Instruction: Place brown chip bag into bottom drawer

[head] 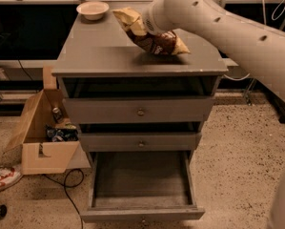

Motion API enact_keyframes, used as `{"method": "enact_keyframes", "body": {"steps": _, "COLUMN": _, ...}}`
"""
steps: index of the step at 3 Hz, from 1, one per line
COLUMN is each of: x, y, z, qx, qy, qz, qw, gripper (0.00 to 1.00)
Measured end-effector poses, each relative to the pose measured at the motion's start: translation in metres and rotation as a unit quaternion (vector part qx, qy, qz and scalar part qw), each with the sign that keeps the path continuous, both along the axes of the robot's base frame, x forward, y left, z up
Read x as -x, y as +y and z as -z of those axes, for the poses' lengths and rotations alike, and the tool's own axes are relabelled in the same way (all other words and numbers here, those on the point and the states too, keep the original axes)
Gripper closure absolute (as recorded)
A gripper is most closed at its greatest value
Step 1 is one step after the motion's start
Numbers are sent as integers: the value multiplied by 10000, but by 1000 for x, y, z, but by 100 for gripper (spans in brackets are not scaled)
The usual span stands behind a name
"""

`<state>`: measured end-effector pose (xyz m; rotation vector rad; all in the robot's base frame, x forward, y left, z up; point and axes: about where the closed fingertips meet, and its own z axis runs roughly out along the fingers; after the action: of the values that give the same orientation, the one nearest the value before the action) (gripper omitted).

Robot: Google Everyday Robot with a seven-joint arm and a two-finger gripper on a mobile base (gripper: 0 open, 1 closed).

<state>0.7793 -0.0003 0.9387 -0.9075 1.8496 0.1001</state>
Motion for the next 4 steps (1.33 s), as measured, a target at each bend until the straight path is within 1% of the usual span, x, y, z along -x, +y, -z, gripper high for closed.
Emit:
{"method": "enact_keyframes", "body": {"steps": 1, "x": 28, "y": -14, "z": -30, "qx": -674, "qy": -225, "qz": -330, "qw": 9969, "gripper": 100}}
{"method": "enact_keyframes", "body": {"steps": 2, "x": 70, "y": -27, "z": -61, "qx": -1117, "qy": -427, "qz": -687, "qw": 9904, "gripper": 100}}
{"method": "enact_keyframes", "body": {"steps": 3, "x": 93, "y": -38, "z": -82, "qx": -1137, "qy": -729, "qz": -845, "qw": 9872, "gripper": 100}}
{"method": "enact_keyframes", "body": {"steps": 4, "x": 102, "y": -33, "z": -83, "qx": -1180, "qy": -685, "qz": -983, "qw": 9858, "gripper": 100}}
